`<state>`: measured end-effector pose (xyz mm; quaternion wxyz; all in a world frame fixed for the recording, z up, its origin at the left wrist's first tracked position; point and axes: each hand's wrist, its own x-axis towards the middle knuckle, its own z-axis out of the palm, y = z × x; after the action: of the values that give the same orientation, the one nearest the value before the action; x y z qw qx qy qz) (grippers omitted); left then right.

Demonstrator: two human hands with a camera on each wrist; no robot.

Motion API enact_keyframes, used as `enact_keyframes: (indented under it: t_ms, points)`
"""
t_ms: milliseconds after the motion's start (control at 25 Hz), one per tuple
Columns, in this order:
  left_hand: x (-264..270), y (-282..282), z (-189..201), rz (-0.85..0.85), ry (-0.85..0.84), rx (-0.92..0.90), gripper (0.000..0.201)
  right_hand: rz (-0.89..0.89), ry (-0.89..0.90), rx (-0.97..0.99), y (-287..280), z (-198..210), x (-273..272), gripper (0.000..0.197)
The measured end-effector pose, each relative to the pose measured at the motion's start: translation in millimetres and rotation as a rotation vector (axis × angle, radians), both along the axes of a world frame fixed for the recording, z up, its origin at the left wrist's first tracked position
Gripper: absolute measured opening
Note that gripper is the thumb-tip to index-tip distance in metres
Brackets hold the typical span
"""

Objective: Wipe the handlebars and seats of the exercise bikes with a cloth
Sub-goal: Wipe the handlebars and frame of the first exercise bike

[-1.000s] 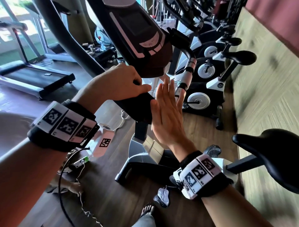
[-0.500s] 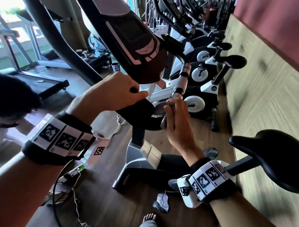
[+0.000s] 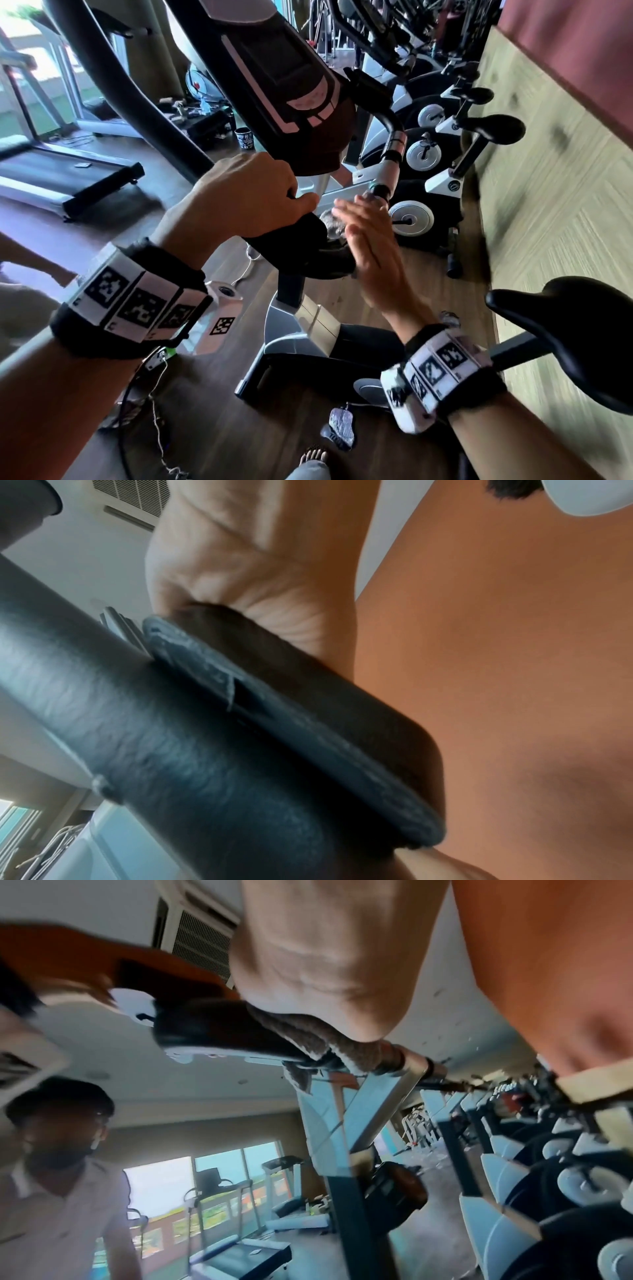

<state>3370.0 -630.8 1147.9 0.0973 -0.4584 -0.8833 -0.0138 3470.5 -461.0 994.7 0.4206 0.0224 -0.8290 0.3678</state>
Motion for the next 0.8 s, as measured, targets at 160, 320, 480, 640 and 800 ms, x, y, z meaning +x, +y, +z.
enact_keyframes:
  t_ms: [160, 320, 480, 640, 800]
  points:
    - [-2, -1, 0, -0.003, 0.012, 0.012, 0.052, 0.105, -0.063, 0.06, 19, 3, -5, 0.047]
    - [-2, -3, -2, -0.007, 0.021, 0.03, 0.053, 0.047, -0.289, -0.082, 25, 18, -12, 0.054]
    - [2, -4, 0, 0.007, 0.021, 0.017, 0.051, 0.106, -0.226, 0.01, 24, 4, -3, 0.057]
    - [5, -4, 1, 0.017, 0.042, 0.011, 0.057, 0.105, -0.429, -0.165, 55, 28, -37, 0.06]
    - [8, -3, 0, 0.046, 0.061, -0.008, 0.054, 0.085, -0.305, 0.059, 33, 10, -18, 0.056]
